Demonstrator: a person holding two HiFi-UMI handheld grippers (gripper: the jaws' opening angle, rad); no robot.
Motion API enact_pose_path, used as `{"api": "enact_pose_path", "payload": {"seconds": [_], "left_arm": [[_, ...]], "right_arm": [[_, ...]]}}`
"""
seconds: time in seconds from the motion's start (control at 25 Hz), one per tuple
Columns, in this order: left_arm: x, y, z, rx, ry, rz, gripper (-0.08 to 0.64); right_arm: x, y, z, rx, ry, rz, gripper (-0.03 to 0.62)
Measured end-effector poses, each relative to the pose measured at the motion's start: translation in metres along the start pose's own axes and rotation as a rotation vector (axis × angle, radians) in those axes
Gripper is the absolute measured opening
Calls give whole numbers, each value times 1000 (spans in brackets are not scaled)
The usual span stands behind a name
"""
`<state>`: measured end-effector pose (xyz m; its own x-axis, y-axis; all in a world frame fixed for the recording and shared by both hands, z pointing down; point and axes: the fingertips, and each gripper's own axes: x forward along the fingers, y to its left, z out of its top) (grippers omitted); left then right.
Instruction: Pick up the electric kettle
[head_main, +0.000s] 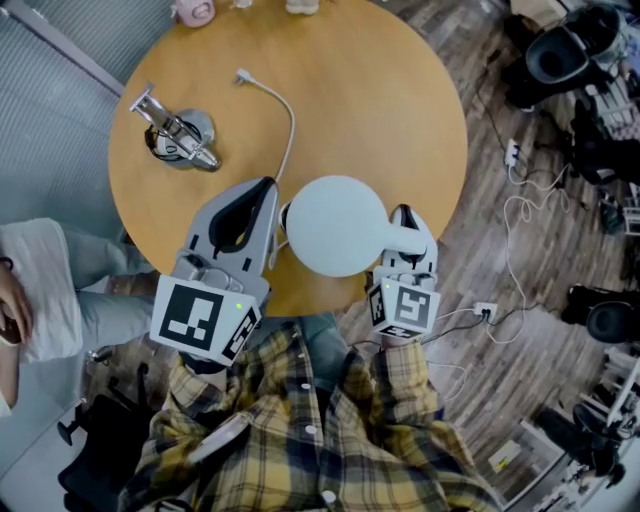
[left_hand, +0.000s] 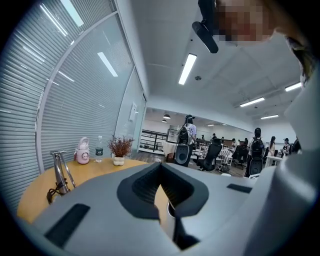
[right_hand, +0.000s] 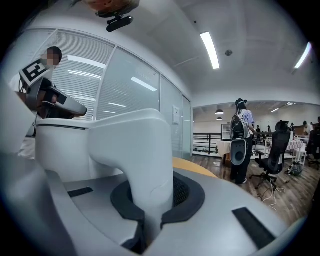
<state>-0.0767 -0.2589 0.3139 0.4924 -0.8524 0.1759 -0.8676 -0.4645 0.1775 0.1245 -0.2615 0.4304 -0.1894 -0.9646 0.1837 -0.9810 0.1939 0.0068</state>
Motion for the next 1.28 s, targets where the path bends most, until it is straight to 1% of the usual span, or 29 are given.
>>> {"api": "enact_pose_path", "payload": {"seconds": [0.08,0.32,0.52,0.68,0.84,1.04,1.28], "left_arm": [[1,1,6,5,-10,4,3],[-4,-2,24,12,-33,1,3],[-9,-10,43,29,-64,1,3],[-13,-14,51,38,-83,11,3],[-16,-18,52,39,-91,5,3],[-16,-21,52,36,-102,-13,3],[-17,-44,57,47,-111,-28,3]], "right_arm": [[2,0,8,15,-11,10,35],[1,6,44,3,-25,54,35],[-5,-4,76,27,-43,74,35],[-12,-14,101,33,-61,94,35],[-17,-16,123,48,-66,121,35],[-17,-10,141,42,-85,146,35],[-32,-17,152,25,-92,161,35]]}}
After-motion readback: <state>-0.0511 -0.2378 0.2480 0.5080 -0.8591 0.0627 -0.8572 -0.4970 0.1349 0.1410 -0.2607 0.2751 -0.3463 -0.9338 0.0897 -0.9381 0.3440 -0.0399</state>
